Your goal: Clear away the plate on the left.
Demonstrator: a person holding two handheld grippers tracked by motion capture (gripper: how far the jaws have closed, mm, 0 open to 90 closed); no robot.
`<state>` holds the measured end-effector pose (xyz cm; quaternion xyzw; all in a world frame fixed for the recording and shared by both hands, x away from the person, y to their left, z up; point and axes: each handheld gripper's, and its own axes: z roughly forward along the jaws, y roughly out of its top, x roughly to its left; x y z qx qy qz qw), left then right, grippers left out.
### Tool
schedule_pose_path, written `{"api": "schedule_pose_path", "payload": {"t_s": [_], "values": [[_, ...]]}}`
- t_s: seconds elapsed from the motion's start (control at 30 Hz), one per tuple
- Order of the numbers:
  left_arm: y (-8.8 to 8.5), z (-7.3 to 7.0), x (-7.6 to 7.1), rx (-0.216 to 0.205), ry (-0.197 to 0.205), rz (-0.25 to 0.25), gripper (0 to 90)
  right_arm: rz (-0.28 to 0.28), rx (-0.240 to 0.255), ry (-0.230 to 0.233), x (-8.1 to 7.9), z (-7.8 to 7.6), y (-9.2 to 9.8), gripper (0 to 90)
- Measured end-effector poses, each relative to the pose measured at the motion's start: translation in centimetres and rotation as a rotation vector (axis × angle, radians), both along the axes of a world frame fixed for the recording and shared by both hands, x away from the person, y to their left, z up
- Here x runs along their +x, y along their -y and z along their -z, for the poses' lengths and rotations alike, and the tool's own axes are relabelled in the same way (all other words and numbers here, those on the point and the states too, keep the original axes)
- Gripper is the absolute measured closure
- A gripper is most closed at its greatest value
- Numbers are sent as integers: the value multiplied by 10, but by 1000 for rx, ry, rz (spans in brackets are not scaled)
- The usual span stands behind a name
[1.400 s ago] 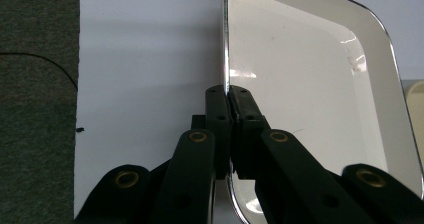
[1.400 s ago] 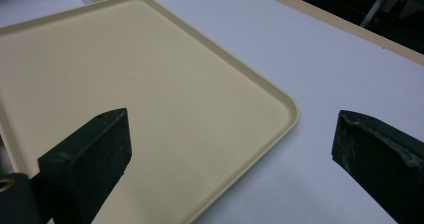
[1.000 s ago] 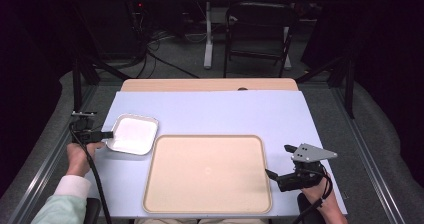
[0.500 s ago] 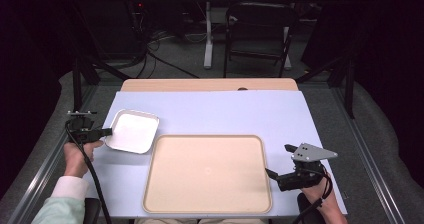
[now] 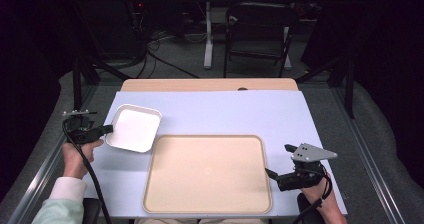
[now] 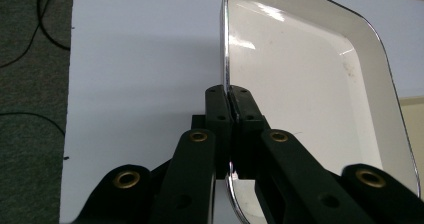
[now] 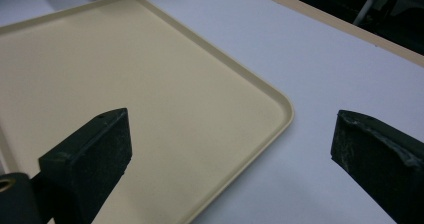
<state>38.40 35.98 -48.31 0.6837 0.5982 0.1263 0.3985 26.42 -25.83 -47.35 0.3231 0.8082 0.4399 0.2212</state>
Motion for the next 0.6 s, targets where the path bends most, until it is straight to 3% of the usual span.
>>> {"api": "schedule_pose_path", "payload": {"t_s": [0.6], "values": [[26, -13, -8, -16, 50, 67, 882, -6, 1, -18, 7, -1, -11, 23]]}}
